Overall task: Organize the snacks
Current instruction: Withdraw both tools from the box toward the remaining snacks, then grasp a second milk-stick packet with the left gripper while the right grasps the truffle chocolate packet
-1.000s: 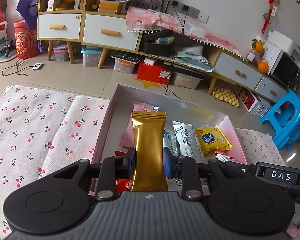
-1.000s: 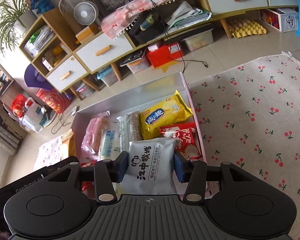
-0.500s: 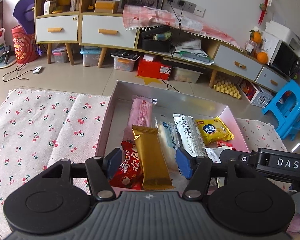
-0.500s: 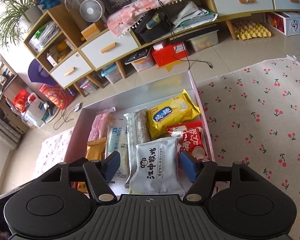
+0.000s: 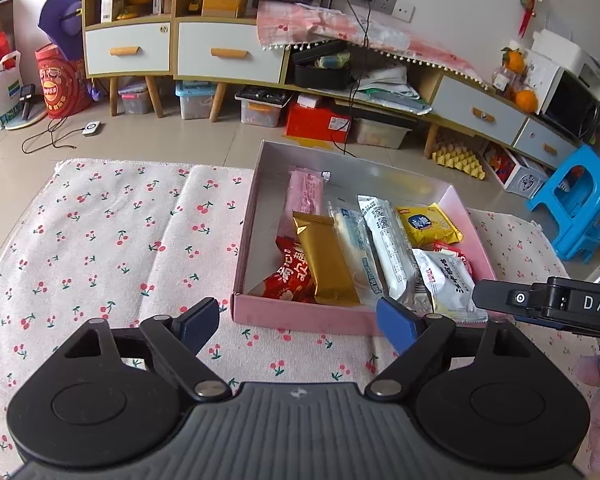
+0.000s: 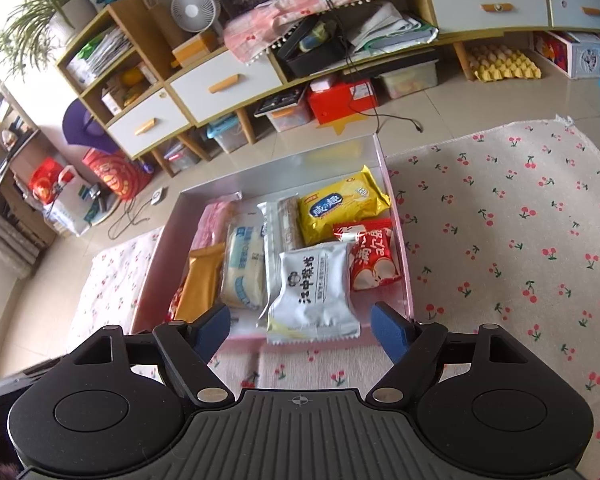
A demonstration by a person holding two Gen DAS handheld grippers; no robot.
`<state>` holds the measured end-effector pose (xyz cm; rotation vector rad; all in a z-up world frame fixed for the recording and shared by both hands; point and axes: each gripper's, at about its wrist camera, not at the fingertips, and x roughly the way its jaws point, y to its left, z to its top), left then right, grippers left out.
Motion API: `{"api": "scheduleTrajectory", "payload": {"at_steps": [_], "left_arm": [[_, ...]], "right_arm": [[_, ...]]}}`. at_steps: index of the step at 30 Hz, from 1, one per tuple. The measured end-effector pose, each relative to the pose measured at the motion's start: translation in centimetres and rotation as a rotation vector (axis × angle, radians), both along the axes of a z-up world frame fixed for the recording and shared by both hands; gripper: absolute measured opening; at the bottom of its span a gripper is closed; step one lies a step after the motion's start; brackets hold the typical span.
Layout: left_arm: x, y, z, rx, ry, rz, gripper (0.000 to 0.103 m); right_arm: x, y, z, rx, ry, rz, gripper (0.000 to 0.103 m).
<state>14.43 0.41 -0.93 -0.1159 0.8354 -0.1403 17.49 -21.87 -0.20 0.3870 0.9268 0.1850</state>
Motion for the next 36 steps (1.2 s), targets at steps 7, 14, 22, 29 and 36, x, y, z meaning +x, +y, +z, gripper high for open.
{"api": "scheduleTrajectory", "payload": {"at_steps": [7,14,22,29,36], "left_arm": [[-2.0,0.1,0.3,0.031,-0.001,-0.032,0.097],[-3.7,0.6,0.4,0.01,0.01,-0.059,0.099],[-5.9,0.7,-0.3,0.054,0.008,-0.094,0.102],[-6.9,1.0,-1.4,0.055,0.058,-0.106,0.102],[-7.3,-0.7,-1.9,0.075,0.068,-0.159,0.102]], "right_arm": [[-2.7,0.1,0.7,-0.073,-0.025,0.06,0.085],[-5.4,-0.3,1.1,-0.116,-0.056,0.096,0.09],[-7.6,-1.6,0.7,-0.145,-0.057,0.115,0.091],[-8.8,-3.8,0.2,-0.185,-0.047,0.09,0.091],[-9.1,-6.0,-0.9,-0.194,0.004,0.039,0.093]]}}
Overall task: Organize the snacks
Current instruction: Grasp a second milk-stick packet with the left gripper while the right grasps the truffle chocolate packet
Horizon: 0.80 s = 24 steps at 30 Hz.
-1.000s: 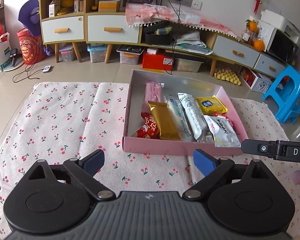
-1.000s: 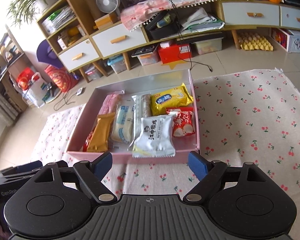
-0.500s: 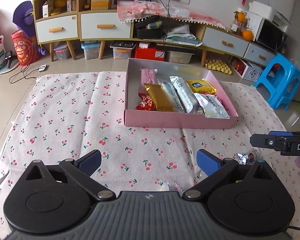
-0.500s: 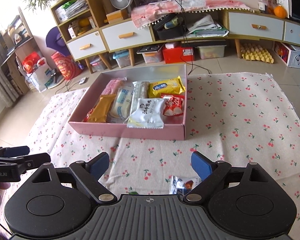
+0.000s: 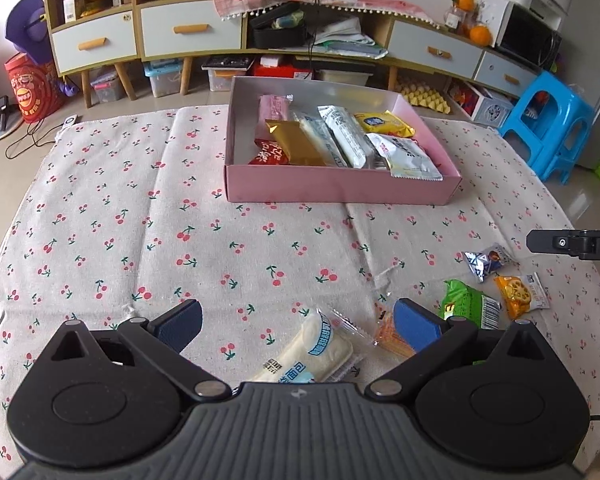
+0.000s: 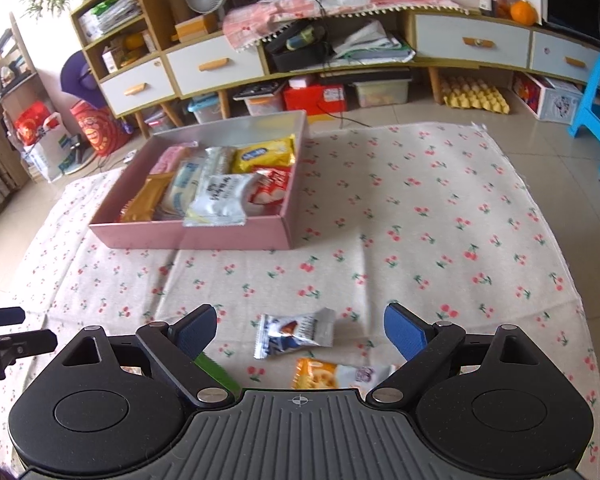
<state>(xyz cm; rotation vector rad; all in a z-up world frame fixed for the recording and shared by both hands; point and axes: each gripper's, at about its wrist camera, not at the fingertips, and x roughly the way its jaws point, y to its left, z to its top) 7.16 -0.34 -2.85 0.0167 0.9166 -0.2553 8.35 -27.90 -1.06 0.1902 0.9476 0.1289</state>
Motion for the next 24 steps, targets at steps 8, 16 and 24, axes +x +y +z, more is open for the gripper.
{"api": "scheduleTrajectory", "payload": {"at_steps": [8,16,24], "left_arm": [[1.0,-0.5,-2.3,0.051,0.101,-0.087,0.089],[1.1,-0.5,-3.8,0.105,0.156,-0.1,0.078],[2.0,0.1,-3.5,0.115,0.121,-0.098,0.037]], "right_arm": [[0.2,-0.3,-2.1,-0.069,0.056,0.025,0.093],[0.8,0.1,-4.1,-0.161,0.067,0.084,0.093],[1.9,1.3,-5.8,-0.224,0.051,0.154,0.093]]}}
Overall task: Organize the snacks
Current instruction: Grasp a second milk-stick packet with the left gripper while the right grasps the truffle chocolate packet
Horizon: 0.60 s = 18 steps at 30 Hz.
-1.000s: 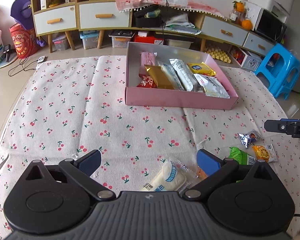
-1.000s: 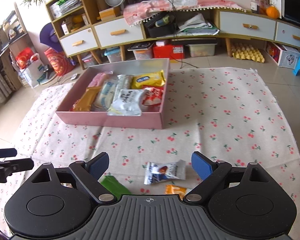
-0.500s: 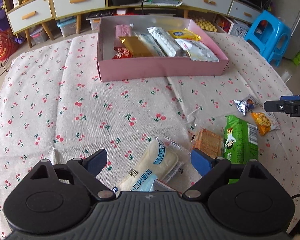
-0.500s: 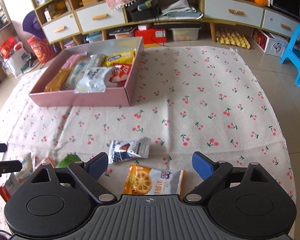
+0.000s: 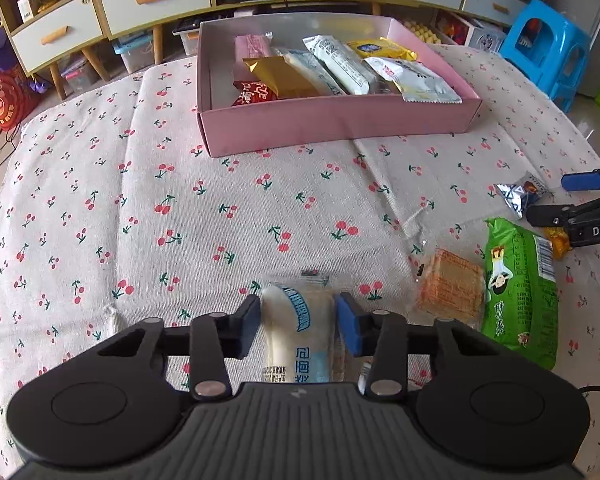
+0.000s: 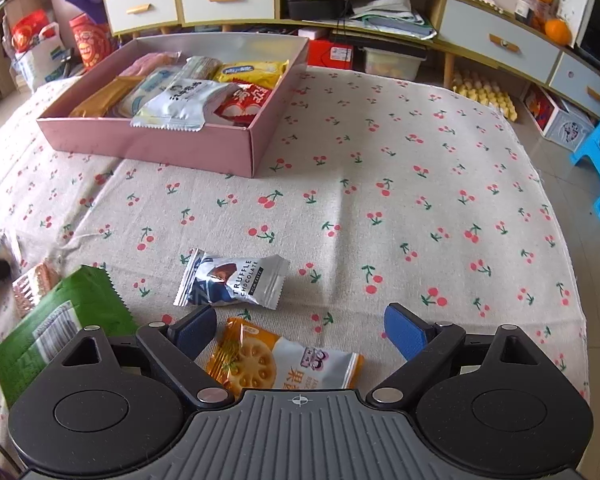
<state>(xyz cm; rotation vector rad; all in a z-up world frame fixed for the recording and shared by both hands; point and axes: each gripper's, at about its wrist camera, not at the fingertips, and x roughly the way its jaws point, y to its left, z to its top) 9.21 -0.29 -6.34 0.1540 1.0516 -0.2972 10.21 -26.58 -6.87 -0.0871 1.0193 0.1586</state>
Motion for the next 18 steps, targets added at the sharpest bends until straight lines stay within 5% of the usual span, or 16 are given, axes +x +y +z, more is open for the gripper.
{"api": "scheduleTrajectory", "payload": {"at_steps": [9,14,18], "left_arm": [[2.0,1.3,-0.2,0.029,-0.097,0.106,0.037],[1.7,2.1,0.1,0.021,-0.082,0.147,0.06],[0.6,1.5,-0.1,0.04,-0.05,0.103,0.066]], "right_arm": [[1.8,-0.1,-0.4,0.021,-0.053,-0.029,0.092],[2.0,-0.5,-0.3,0.031,-0.055,-0.036,0.092],[1.7,-0.1,-0.4,0.03,-0.063,0.002,0.091]]}}
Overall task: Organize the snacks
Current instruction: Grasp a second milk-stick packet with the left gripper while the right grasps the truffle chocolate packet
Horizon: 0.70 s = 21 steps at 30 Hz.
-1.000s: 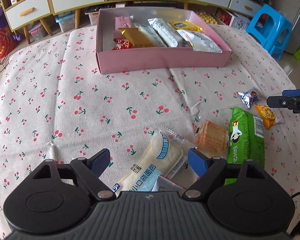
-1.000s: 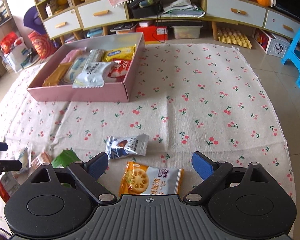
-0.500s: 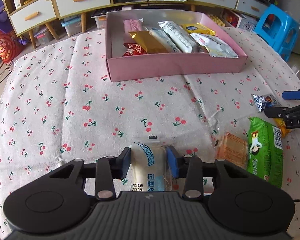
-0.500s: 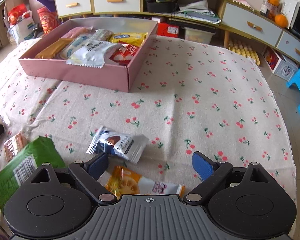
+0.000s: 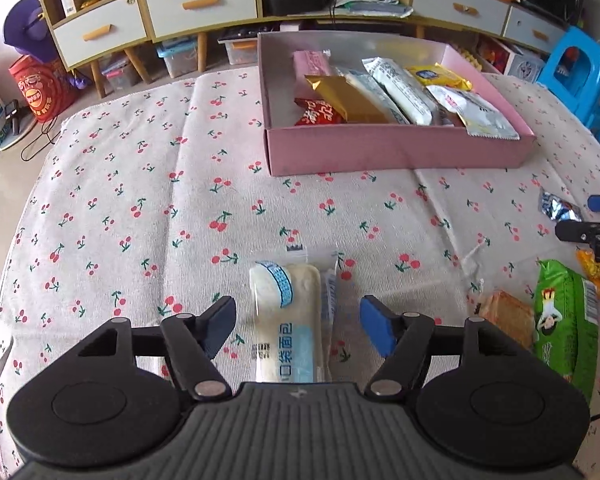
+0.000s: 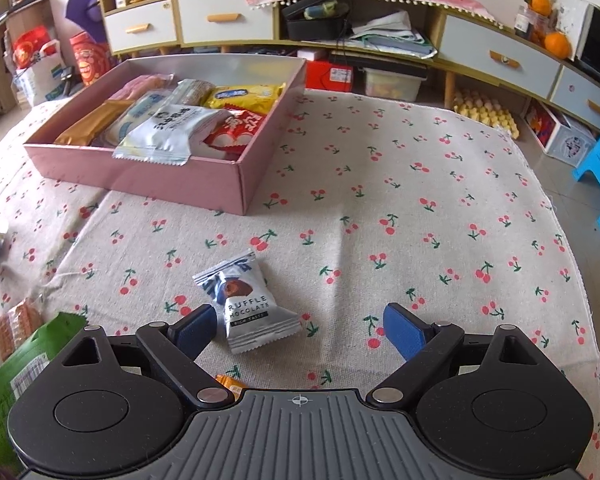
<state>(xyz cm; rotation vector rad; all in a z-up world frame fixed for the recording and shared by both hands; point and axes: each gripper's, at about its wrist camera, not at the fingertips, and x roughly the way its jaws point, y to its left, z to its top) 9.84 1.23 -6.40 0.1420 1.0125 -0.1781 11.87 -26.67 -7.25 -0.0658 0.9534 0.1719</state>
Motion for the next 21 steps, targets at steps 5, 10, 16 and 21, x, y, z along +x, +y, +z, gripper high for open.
{"api": "scheduleTrajectory", "payload": {"at_steps": [5,10,16,21], "left_arm": [[-0.6,0.3,-0.5,0.007,0.047,0.01,0.069],[-0.4,1.0,-0.3,-0.029,0.084,0.047,0.062],[-0.5,1.3,0.0,-0.035,0.076,0.063,0.036],[-0.5,2.0,0.2,-0.066,0.077,0.091,0.03]], "right_arm": [[0.0,0.8,0.1,-0.001,-0.001,0.023,0.09],[0.0,1.6,0.0,0.009,-0.016,0.05,0.085],[0.1,2.5,0.4,0.038,-0.016,0.069,0.061],[0.2,3.6,0.8,0.046,-0.01,0.084,0.03]]}}
